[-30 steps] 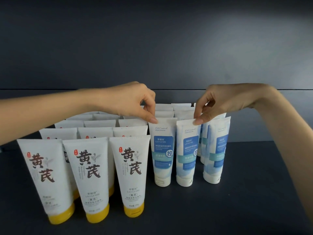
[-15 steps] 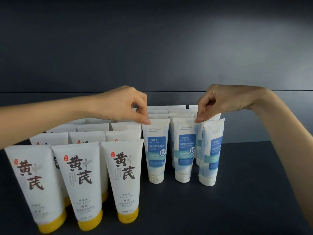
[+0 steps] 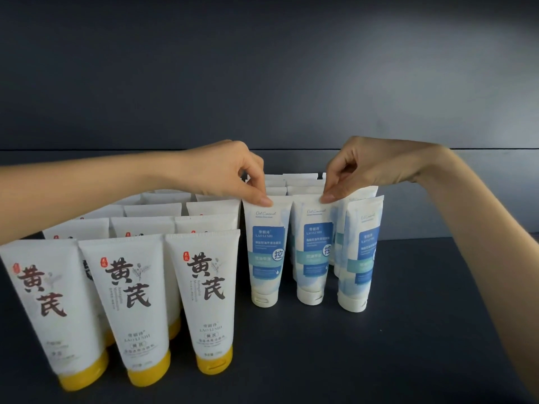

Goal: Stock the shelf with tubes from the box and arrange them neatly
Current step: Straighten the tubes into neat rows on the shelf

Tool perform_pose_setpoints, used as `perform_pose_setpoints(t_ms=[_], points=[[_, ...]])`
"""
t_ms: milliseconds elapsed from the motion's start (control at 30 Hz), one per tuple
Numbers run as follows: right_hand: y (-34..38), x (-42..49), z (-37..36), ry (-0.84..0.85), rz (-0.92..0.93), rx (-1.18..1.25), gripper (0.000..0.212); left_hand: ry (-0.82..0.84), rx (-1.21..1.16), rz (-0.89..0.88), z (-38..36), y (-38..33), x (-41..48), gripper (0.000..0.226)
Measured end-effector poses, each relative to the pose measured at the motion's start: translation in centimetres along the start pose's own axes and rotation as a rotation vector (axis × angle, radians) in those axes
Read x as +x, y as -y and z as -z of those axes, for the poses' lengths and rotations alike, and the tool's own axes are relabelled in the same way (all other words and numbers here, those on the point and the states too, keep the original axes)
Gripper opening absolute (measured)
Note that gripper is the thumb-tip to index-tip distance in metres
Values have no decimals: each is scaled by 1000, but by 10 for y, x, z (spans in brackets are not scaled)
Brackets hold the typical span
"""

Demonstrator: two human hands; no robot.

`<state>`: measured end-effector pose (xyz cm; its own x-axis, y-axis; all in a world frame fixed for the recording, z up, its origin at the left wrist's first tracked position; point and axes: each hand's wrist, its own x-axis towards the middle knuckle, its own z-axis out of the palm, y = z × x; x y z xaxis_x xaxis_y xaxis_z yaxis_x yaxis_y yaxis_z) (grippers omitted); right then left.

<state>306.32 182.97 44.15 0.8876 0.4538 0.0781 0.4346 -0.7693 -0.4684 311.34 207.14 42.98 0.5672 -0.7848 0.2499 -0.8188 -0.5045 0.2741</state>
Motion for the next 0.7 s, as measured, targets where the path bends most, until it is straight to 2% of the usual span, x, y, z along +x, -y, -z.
perform_pose_setpoints(t_ms=[533, 700], points=[[-1, 1, 1, 6, -24, -17, 20, -1, 32, 17, 2, 0, 0, 16], [0, 1, 2, 5, -46, -34, 16, 24, 62, 31, 3, -2, 2, 16]])
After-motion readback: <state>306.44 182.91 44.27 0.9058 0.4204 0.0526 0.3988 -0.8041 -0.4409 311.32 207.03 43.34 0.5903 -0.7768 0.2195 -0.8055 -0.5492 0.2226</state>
